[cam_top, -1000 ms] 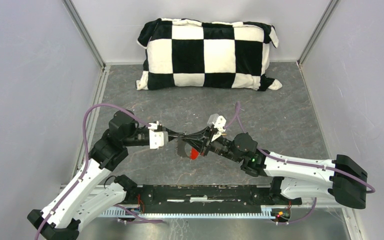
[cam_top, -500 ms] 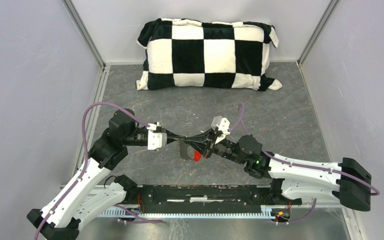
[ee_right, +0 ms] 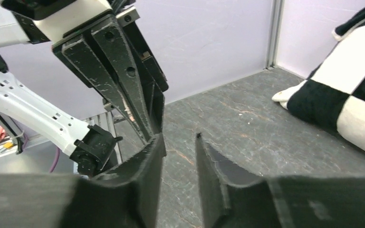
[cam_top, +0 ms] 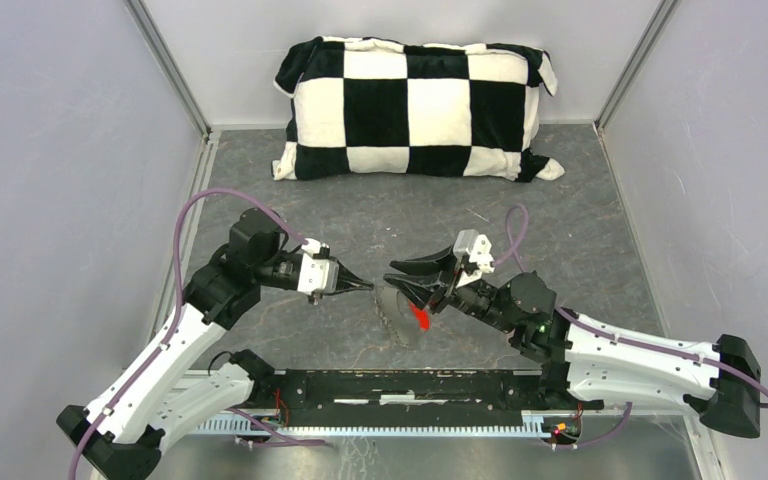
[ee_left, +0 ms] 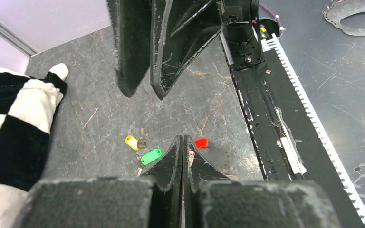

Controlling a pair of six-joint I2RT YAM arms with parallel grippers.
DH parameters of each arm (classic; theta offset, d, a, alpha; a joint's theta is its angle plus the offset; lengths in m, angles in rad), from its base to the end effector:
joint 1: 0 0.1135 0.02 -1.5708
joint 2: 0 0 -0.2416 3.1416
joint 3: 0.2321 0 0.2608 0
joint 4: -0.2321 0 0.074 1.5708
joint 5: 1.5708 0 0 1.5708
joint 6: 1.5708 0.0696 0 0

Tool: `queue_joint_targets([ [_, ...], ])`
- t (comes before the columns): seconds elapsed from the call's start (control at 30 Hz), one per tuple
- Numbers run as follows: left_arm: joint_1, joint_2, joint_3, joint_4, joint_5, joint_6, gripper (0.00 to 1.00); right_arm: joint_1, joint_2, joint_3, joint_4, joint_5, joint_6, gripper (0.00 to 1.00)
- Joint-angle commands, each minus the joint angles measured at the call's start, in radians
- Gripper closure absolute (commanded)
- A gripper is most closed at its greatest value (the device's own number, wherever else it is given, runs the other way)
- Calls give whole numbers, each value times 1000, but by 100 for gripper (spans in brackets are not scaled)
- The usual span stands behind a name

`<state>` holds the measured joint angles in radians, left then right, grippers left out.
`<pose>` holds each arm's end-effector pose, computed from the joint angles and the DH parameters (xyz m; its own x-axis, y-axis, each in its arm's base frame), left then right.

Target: Put the keys on the keyring

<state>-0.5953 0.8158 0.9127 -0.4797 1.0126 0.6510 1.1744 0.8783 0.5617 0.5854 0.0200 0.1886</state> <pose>0.1359 -0.1633 0.3323 0.3288 0.1650 -0.9299 0.9419 -0.1291 0.3101 0.1032 0.2430 0.3156 -0.0708 0.3164 -0.9460 -0.9178 0.3507 0.1860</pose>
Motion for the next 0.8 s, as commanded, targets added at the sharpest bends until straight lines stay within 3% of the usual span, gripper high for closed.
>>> queue_joint_targets([
  [0.0,0,4,26,-39,15,35,98,-7,-24,60,-123,74,-66,57],
  [0.1,3,29,11,-134,-18,113,98,-12,-11,52,-252,144,-50,27],
  [0.17,3,48,-5,-172,-53,162,95,-28,6,33,-323,183,-23,19],
  [0.2,3,59,-15,-191,-68,188,87,-44,16,21,-352,199,4,16],
  [0.3,3,79,-46,-243,-107,312,65,-130,47,-27,-444,190,129,15],
  [0.37,3,84,-62,-259,-124,378,59,-182,57,-81,-482,177,220,15],
  [0.57,3,104,-128,-344,-163,682,54,-225,175,-180,-457,121,295,15],
  [0.77,3,116,-111,-362,-164,718,54,-230,422,-60,-466,93,224,21],
])
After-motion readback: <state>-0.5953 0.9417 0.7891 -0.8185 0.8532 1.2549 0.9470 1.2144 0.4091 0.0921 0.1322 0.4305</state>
